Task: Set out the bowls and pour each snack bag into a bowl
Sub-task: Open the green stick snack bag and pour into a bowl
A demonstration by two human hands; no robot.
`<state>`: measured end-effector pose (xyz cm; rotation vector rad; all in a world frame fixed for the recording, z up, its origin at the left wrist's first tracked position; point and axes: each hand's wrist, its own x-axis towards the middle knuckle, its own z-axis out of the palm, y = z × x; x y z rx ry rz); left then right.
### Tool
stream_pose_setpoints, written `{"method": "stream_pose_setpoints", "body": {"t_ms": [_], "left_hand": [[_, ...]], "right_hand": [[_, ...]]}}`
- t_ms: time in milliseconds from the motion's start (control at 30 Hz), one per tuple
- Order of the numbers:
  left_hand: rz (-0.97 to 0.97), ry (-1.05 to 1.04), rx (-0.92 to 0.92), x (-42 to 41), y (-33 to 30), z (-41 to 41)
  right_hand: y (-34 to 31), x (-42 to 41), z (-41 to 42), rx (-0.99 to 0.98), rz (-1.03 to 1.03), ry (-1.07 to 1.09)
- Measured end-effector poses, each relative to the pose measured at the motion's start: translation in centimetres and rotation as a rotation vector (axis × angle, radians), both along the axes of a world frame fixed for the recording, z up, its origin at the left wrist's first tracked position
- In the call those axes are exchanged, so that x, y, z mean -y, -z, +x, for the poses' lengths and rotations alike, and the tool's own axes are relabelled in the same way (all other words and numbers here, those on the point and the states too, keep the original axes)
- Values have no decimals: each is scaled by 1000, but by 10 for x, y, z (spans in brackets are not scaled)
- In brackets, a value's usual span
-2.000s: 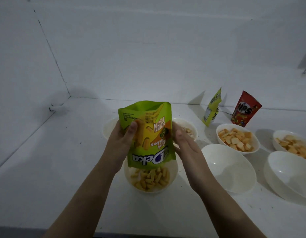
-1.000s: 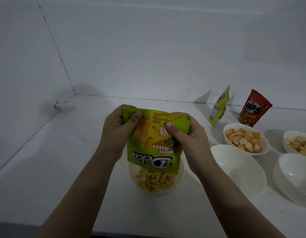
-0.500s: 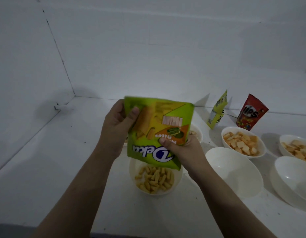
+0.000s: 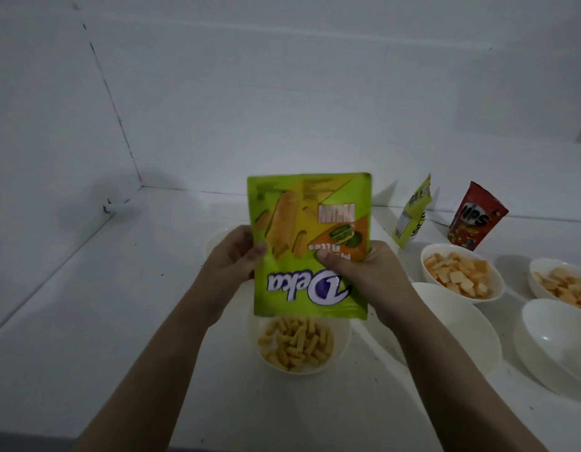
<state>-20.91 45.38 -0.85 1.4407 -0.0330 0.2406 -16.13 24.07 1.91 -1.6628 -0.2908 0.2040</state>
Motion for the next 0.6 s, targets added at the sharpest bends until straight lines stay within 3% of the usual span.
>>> {"method": "stream_pose_setpoints", "body": {"t_ms": [133,267,400,600], "left_hand": [[-97,-22,30,-13,-6,-3],[-275,-237,40,-23,4,-15],[-462,-363,44,-28,17,-38],[-552,-559,102,-11,28,-82]], "right_hand": [[4,-8,-5,-68,-56,-94],[8,-16,-10,-161,-3,-190],[11,-29,-23,-350,216,-334],[14,-56,-42,-70,142,-426]]}}
